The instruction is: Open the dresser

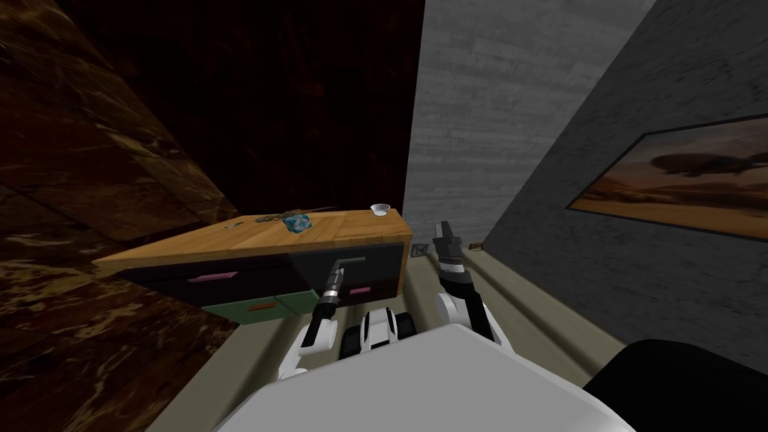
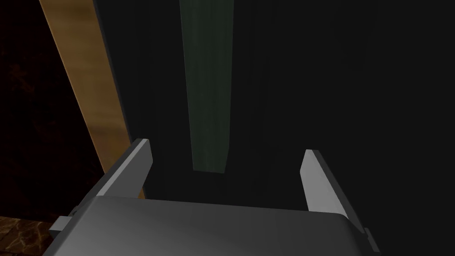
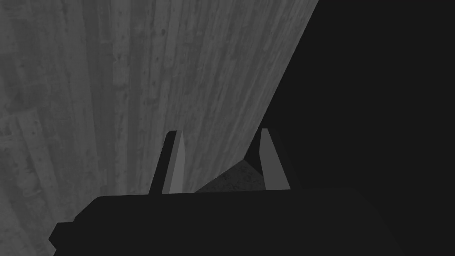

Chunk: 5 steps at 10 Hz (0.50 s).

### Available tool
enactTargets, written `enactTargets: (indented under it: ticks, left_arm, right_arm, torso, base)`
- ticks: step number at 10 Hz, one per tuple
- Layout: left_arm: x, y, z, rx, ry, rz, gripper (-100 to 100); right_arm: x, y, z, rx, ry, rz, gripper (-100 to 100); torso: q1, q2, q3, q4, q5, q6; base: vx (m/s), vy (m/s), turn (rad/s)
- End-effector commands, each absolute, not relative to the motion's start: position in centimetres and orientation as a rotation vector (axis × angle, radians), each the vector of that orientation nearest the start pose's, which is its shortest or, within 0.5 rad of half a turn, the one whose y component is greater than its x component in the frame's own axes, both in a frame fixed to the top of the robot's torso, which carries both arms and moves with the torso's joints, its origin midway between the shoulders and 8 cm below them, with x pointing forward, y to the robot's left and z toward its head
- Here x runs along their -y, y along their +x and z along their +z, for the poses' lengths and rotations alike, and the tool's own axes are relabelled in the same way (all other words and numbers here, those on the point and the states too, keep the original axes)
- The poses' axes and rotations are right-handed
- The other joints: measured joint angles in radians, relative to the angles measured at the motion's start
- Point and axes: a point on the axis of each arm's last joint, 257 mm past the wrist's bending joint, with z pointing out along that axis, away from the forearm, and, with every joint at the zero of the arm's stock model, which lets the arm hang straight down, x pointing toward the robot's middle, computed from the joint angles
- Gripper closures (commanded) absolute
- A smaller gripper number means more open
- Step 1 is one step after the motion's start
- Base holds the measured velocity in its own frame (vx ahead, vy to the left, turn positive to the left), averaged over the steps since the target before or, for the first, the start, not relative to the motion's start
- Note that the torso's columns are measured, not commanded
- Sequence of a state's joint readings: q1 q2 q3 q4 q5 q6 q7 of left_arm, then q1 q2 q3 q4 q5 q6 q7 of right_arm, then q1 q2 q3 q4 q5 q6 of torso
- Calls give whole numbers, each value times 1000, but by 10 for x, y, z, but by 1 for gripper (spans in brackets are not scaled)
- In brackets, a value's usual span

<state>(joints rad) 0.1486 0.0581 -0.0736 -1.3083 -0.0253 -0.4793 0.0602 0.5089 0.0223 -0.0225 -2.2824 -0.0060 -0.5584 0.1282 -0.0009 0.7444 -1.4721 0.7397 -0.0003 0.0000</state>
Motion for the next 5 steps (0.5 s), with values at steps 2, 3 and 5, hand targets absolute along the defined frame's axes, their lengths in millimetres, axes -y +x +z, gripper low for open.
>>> enactTargets:
  ticks: [2,3,5]
  left_arm:
    - [-222,475,-304,-1191,-1125,-1269,-100]
    - [-221,476,-304,-1192,-1126,-1268,100]
    - [-220,475,-301,-1194,-1123,-1271,100]
  right_arm:
    - [289,331,34,-582,586,1170,0]
    - [289,331,34,-582,586,1170,0]
    - [289,331,34,-582,586,1170,0]
  torso:
    - [1,-7,-4,-2,0,0]
    - [1,-7,-5,-2,0,0]
    - [1,-1,-1,-3,2,0]
  base:
    - [60,-12,-6]
    - [0,0,0]
    - [-132,-1,22]
